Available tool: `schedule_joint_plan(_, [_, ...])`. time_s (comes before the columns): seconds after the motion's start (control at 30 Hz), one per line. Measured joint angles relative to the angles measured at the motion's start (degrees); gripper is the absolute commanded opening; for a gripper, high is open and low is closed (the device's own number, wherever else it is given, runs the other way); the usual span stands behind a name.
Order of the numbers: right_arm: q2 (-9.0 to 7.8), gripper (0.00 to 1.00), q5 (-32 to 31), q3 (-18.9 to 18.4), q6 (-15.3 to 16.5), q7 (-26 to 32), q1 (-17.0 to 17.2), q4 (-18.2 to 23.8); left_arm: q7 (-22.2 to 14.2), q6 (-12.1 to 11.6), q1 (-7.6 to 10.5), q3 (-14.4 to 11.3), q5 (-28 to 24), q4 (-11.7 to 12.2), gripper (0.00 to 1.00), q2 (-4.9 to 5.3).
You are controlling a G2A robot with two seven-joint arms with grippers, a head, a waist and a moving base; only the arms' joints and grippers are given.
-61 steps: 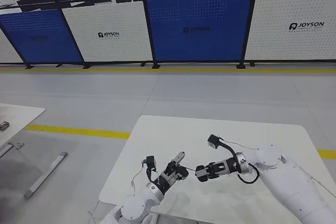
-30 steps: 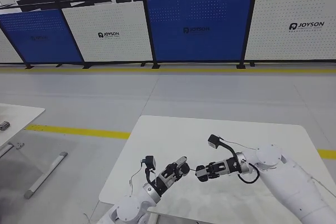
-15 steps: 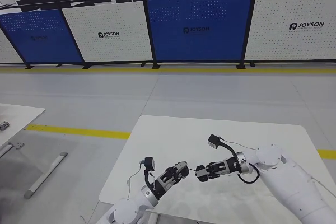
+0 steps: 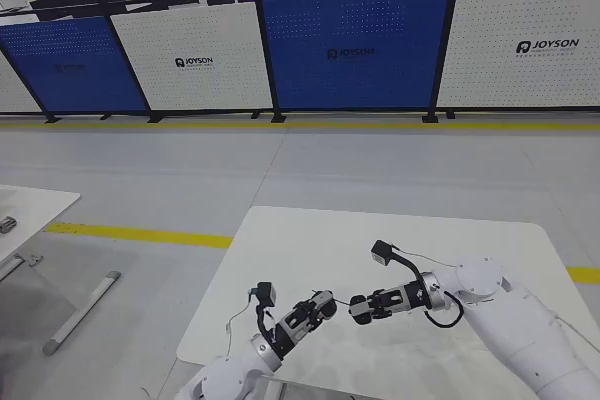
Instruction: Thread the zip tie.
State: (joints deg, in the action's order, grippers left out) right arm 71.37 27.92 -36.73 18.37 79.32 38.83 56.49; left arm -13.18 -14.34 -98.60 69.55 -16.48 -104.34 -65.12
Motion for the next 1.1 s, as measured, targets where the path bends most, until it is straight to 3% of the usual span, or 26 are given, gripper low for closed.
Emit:
schedule_joint_plan(0.2, [0.00, 0.00, 0.0, 0.0, 0.0, 0.0, 0.0, 0.0, 1.4, 0.2, 0.99, -1.1, 0.8, 0.7, 0.14, -0.26])
schedule_joint_plan(0.5, [0.00, 0.00, 0.0, 0.0, 0.0, 0.0, 0.0, 0.0, 1.1, -0.7, 0.56, -1.3, 4.1, 1.0, 0.15, -0.15])
schedule_joint_plan(0.7, [0.00, 0.00, 0.0, 0.0, 0.0, 0.0, 0.0, 0.0, 1.3, -0.9, 0.38, -1.3, 4.8, 1.0, 0.10, -0.13])
schedule_joint_plan(0.83, [0.00, 0.00, 0.0, 0.0, 0.0, 0.0, 0.0, 0.0, 1.5, -0.9, 0.38, -1.4, 5.1, 1.0, 0.00, -0.13])
schedule_joint_plan(1.1, [0.00, 0.00, 0.0, 0.0, 0.0, 0.0, 0.0, 0.0, 1.8, -0.6, 0.58, -1.7, 5.3, 1.2, 0.00, -0.19])
